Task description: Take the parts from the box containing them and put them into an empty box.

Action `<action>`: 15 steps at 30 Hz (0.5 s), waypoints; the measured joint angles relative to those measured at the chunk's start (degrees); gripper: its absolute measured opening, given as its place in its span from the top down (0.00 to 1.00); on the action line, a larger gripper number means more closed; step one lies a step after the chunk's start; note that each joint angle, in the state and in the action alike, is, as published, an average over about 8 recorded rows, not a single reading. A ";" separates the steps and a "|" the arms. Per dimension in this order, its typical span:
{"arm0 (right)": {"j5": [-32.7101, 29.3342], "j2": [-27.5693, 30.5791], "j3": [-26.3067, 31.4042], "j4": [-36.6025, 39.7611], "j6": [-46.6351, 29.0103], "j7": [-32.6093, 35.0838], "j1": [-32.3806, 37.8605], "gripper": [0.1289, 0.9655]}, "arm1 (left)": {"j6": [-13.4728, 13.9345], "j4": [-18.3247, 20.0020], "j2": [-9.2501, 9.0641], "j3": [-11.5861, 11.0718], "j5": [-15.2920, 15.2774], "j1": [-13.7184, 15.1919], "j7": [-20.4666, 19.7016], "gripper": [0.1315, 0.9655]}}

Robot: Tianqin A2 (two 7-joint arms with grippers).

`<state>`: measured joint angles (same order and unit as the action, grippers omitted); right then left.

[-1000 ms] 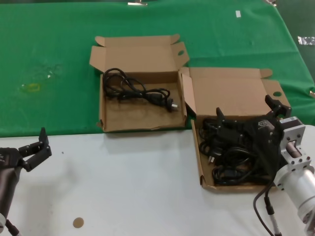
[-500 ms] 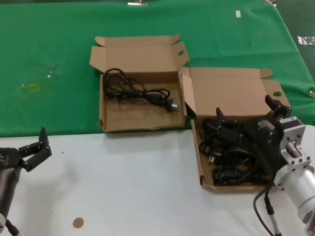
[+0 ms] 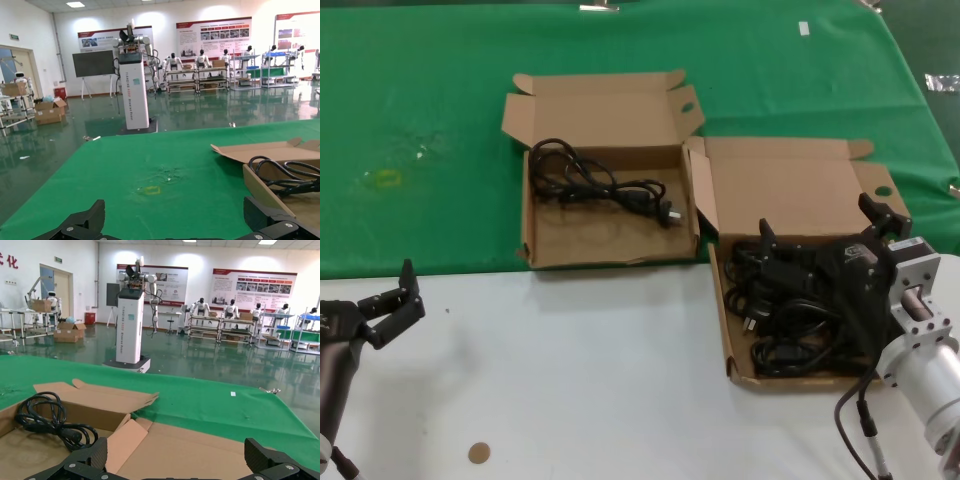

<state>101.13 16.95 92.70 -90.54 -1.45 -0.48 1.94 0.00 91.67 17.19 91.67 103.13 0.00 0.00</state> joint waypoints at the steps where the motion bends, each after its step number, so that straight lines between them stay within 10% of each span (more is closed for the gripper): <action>1: 0.00 0.00 0.00 0.00 0.00 0.00 0.00 0.00 | 0.00 0.00 0.00 0.00 0.00 0.00 0.00 0.00; 15: 0.00 0.00 0.00 0.00 0.00 0.00 0.00 0.00 | 0.00 0.00 0.00 0.00 0.00 0.00 0.00 0.00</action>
<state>101.13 16.95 92.70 -90.54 -1.45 -0.48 1.94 0.00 91.67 17.19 91.67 103.13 0.00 0.00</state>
